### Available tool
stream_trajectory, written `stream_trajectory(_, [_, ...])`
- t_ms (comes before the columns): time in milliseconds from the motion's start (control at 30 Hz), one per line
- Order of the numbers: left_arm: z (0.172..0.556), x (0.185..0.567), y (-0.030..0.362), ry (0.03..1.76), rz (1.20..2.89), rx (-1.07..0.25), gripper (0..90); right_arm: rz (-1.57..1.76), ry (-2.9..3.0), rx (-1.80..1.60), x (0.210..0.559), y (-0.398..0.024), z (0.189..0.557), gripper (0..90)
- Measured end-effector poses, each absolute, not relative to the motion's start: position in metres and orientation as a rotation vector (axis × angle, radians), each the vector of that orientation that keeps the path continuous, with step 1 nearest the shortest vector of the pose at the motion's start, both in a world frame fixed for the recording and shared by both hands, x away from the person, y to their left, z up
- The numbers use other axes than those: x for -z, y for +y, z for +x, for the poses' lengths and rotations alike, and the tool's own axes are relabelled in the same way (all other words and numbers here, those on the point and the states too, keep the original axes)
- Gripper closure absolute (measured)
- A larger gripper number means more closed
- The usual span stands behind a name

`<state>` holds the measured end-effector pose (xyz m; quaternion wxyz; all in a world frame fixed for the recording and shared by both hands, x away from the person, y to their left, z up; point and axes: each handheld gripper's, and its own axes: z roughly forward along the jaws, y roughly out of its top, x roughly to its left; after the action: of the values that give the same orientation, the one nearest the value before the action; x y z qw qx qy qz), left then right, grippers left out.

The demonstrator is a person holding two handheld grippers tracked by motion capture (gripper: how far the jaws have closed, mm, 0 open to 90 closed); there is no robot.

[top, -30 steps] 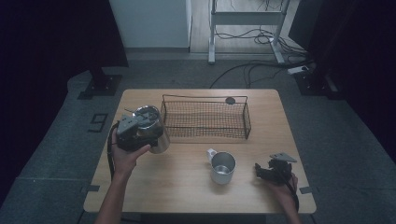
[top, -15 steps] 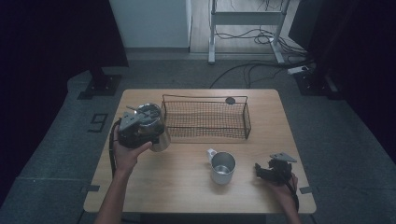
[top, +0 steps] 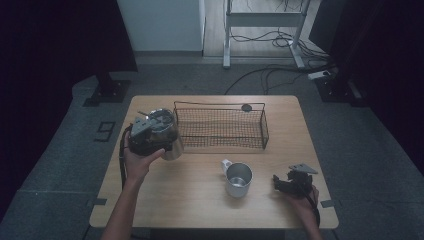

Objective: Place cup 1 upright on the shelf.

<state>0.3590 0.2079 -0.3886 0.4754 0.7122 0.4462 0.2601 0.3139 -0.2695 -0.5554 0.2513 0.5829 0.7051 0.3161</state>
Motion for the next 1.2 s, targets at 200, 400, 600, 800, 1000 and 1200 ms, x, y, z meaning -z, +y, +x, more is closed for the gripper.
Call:
stream_trajectory(200, [0.364,0.387,0.205,1.098,1.742,-0.641,4.2,1.587,1.918,-0.86,0.555,-0.269,0.314,13.2])
stream_trajectory(400, [0.37,0.385,0.202,1.095,1.744,-0.631,4.2,1.587,1.918,-0.86,0.555,-0.269,0.314,13.2])
stream_trajectory(600, [0.372,0.385,0.199,1.086,1.741,-0.629,4.2,1.586,1.918,-0.86,0.555,-0.27,0.314,13.2])
stream_trajectory(800, [0.378,0.385,0.195,1.082,1.743,-0.628,4.2,1.585,1.918,-0.86,0.555,-0.27,0.314,13.2])
stream_trajectory(1000, [0.388,0.385,0.191,1.077,1.741,-0.622,4.2,1.585,1.918,-0.86,0.555,-0.27,0.314,13.2])
stream_trajectory(1200, [0.393,0.384,0.188,1.074,1.744,-0.615,4.2,1.585,1.918,-0.86,0.555,-0.27,0.314,13.2])
